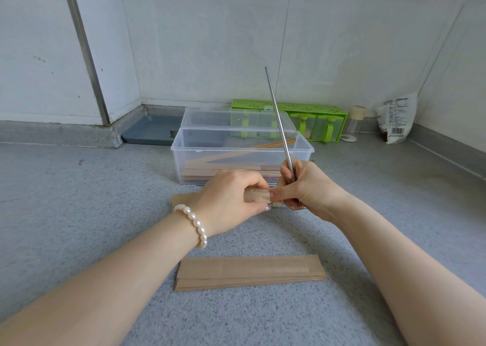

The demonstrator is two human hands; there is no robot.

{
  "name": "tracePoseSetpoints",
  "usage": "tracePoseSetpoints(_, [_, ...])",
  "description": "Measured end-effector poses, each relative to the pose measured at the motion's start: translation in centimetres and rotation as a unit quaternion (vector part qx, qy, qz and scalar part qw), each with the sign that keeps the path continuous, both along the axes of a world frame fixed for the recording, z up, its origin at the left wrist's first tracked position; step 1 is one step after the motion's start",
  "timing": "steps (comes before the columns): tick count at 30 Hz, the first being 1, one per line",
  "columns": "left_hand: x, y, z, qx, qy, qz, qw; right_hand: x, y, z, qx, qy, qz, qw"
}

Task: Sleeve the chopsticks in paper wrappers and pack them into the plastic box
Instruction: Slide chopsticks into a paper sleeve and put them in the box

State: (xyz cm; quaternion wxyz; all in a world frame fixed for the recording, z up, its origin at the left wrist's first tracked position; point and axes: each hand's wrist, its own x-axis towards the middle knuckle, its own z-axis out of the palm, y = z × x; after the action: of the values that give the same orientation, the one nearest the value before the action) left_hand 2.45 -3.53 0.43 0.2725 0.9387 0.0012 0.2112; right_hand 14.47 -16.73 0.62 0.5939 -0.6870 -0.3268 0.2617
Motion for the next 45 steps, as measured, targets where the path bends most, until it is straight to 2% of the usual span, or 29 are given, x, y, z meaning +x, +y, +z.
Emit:
tracePoseSetpoints(3, [0.1, 0.3, 0.1, -0.009, 0.006, 0.014, 1.0, 0.3, -0.3, 0.2, -0.023, -0.006, -0.003, 1.0])
tracePoseSetpoints(6, [0.3, 1.0, 0.2, -0.015, 0.014, 0.048, 0.999, 0.7, -1.4, 1.1, -0.041, -0.071, -0.017, 0.997])
tracePoseSetpoints(9, [0.4, 1.9, 0.2, -0.021, 0.027, 0.076, 0.997, 1.2, -2.2, 1.7, -0.059, -0.147, -0.094, 0.983])
tracePoseSetpoints(12, [0.5, 2.5, 0.2, -0.019, 0.024, 0.1, 0.994, 1.5, -2.4, 1.5, -0.109, -0.234, -0.213, 0.942])
tracePoseSetpoints(17, [0.5, 3.2, 0.4, -0.043, 0.015, 0.125, 0.991, 2.9, -3.0, 1.1, -0.123, -0.292, -0.381, 0.869])
tracePoseSetpoints(20, [0.3, 3.6, 0.8, -0.05, 0.003, 0.133, 0.99, 3.1, -3.2, 1.4, -0.131, -0.307, -0.422, 0.843])
tracePoseSetpoints(26, [0.2, 4.0, 1.1, -0.054, -0.011, 0.139, 0.989, 2.8, -3.1, 1.6, -0.19, -0.344, -0.445, 0.805])
tracePoseSetpoints(29, [0.2, 3.8, 1.2, -0.056, -0.012, 0.139, 0.989, 2.8, -2.9, 1.6, -0.198, -0.361, -0.434, 0.801])
tracePoseSetpoints(37, [0.1, 3.1, 1.0, -0.06, 0.04, 0.108, 0.992, 3.3, -2.3, 0.7, -0.167, -0.389, -0.372, 0.826])
tracePoseSetpoints(45, [-0.4, 3.3, 1.9, -0.206, 0.115, 0.048, 0.971, 3.3, -2.1, 0.5, -0.156, -0.383, -0.351, 0.84])
